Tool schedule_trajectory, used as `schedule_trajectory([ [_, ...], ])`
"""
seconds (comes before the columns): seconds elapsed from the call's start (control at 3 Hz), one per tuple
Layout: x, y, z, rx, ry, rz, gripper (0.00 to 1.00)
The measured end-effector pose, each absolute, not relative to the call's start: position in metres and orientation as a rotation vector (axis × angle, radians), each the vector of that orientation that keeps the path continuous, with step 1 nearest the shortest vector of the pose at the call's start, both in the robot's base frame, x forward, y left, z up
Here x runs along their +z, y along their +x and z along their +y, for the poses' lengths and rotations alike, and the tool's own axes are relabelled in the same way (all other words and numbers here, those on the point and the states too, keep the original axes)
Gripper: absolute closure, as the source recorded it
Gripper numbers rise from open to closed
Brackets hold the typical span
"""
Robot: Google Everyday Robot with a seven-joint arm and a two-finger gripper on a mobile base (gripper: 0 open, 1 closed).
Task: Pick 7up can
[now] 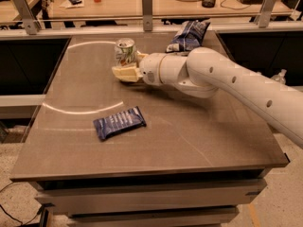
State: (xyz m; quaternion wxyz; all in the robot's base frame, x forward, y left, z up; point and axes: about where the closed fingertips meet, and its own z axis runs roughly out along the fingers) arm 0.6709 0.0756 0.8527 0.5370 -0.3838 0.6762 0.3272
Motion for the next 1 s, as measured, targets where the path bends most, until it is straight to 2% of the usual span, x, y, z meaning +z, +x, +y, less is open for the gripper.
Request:
schedule_trajectory([
  [0.33, 0.863, 0.677, 0.075, 0.808, -0.907, 1.614, 0.87],
  [0.67, 0.885, 0.69, 0.076, 0.854, -0.924, 1.608, 1.0],
  [1.0, 0.913, 0.701, 0.076, 0.906, -0.95, 1.56, 1.0],
])
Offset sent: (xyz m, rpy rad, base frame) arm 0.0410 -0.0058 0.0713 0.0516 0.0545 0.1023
